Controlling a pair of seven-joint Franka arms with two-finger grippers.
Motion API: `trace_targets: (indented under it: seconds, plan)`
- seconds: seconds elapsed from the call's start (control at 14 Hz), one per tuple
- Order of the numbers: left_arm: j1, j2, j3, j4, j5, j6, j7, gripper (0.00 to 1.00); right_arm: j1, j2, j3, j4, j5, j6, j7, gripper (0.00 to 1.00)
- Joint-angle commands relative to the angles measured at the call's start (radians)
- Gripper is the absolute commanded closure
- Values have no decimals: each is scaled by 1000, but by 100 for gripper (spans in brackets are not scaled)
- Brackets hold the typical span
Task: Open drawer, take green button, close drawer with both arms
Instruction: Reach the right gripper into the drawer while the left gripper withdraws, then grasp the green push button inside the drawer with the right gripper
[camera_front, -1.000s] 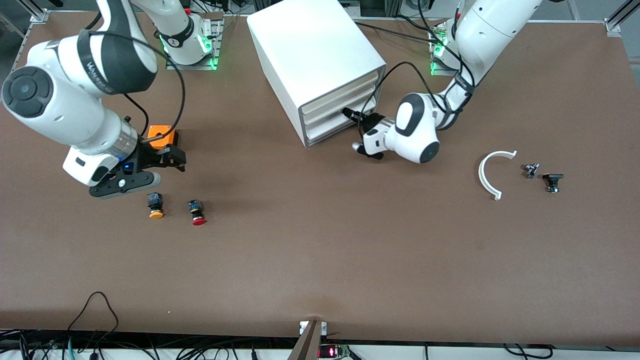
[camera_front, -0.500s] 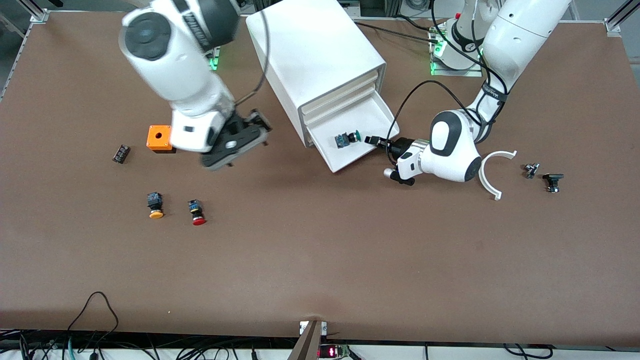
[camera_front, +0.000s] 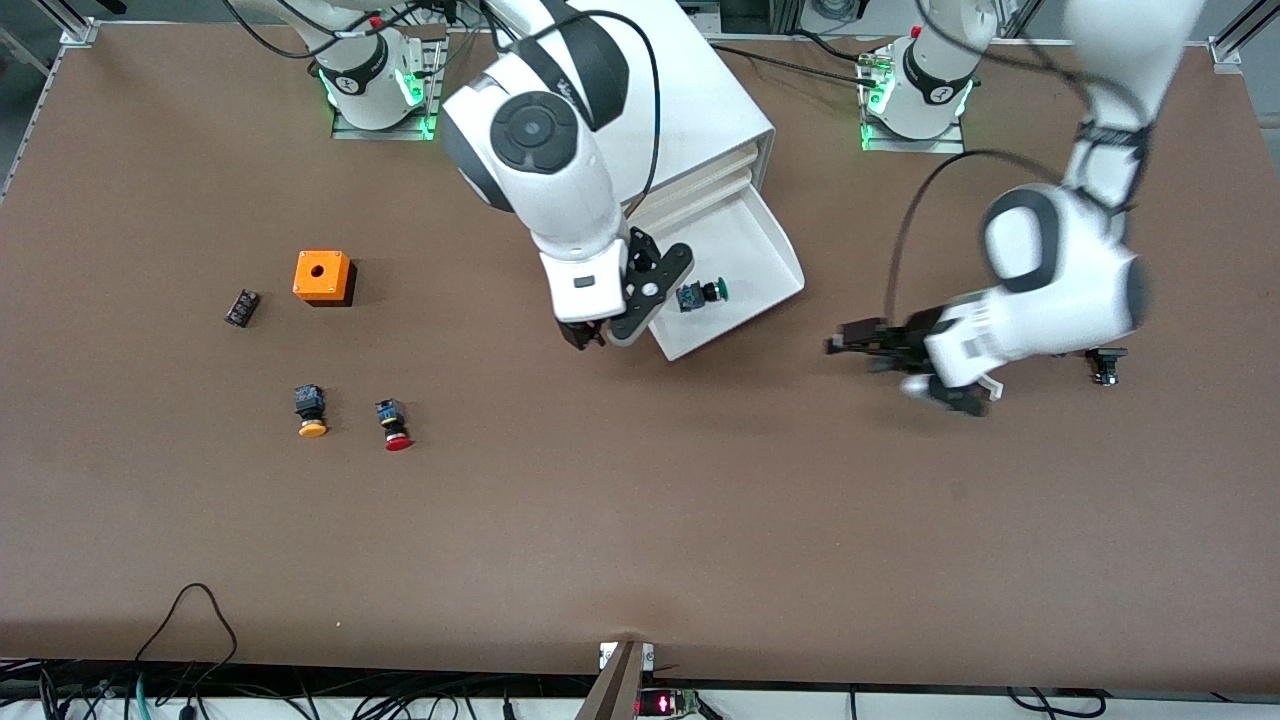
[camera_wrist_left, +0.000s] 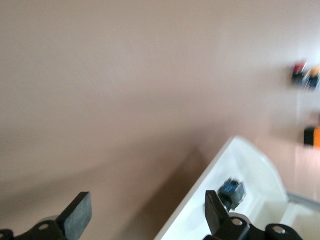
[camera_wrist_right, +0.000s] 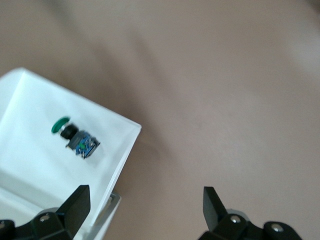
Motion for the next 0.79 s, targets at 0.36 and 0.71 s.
trace_targets:
  seconds: [0.36,0.71]
  plan:
    - [59,-240,101,243,593,-481,-90,0,171,121,-15,51,-19,72,-258,0]
    - [56,-244,90,261,649,-504,-220,0,206,199,-17,47,-103,104,-278,0]
